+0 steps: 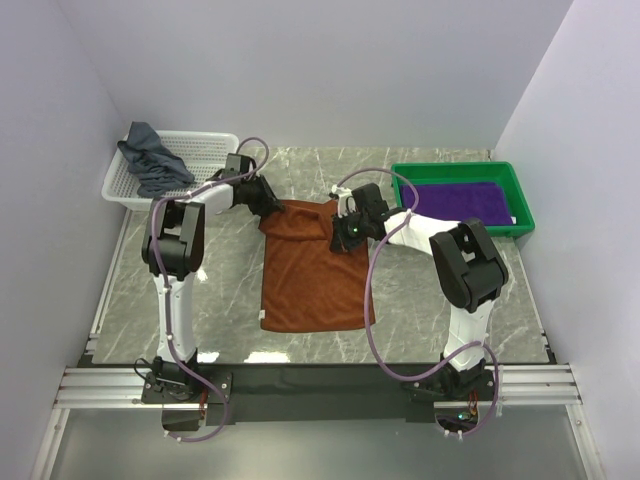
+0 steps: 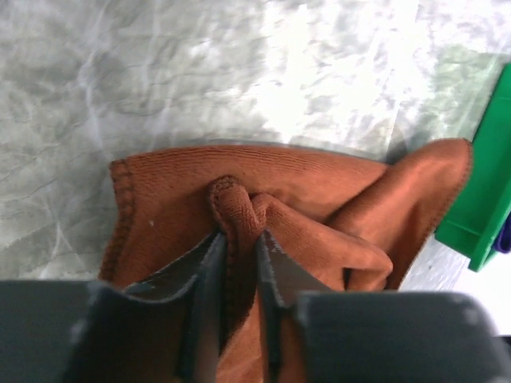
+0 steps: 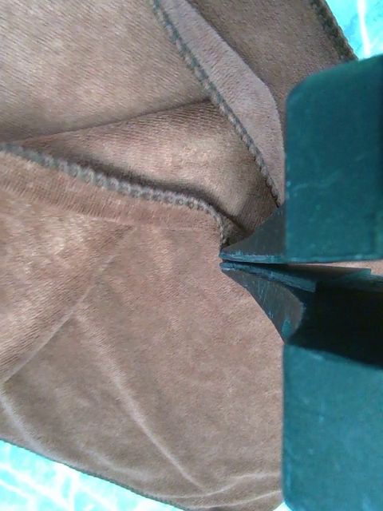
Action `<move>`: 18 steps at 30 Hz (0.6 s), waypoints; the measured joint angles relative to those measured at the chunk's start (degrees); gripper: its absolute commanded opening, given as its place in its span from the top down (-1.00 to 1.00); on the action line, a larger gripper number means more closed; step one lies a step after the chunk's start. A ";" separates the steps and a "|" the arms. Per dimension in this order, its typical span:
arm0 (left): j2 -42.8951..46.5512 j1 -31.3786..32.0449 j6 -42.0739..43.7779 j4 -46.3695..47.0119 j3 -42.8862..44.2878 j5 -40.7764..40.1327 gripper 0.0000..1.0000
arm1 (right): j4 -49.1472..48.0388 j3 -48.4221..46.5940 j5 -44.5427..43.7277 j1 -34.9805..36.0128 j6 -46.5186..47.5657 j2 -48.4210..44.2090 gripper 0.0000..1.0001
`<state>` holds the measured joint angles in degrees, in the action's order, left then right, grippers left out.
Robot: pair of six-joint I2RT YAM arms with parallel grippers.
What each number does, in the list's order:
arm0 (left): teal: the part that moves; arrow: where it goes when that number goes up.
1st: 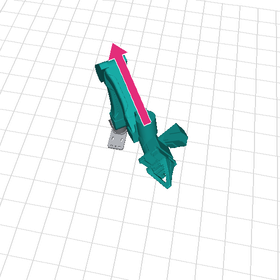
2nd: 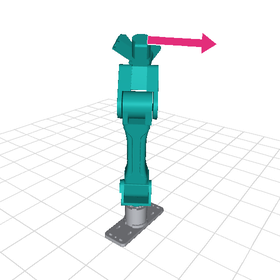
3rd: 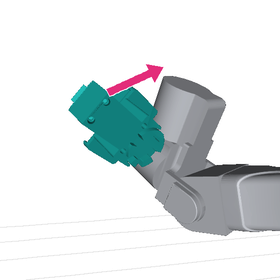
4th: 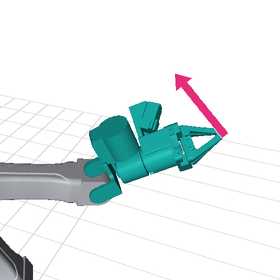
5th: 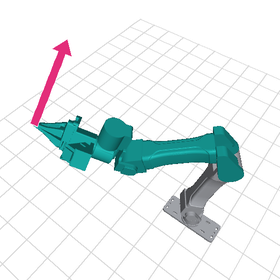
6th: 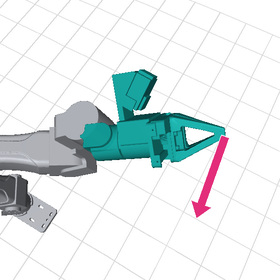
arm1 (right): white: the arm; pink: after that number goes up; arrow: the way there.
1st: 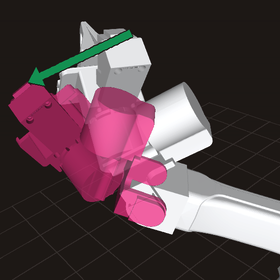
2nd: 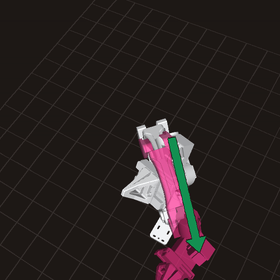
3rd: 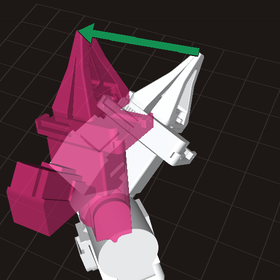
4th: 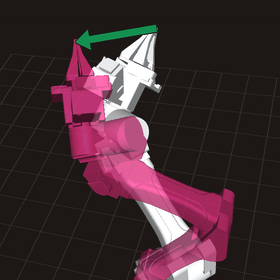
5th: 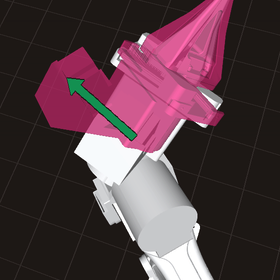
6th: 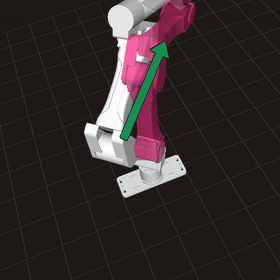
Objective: Fold and stack the towels
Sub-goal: Flatten out the crumpled towel
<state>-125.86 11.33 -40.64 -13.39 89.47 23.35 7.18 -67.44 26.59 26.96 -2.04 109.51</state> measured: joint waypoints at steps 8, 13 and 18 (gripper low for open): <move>0.00 0.00 0.98 -2.29 1.70 -0.79 0.99 | 0.26 0.50 -0.85 -0.11 0.00 -1.44 1.00; 5.99 0.00 2.08 -2.58 -1.18 -1.92 0.96 | 0.50 1.53 -2.51 -0.90 -0.26 -6.21 1.00; 16.90 0.00 1.92 -0.35 -11.41 -1.57 0.88 | -0.31 3.15 -4.33 -1.90 -1.90 -12.48 1.00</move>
<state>-108.97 11.33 -38.72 -13.74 78.06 21.78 6.87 -64.29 22.26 25.06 -3.95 97.03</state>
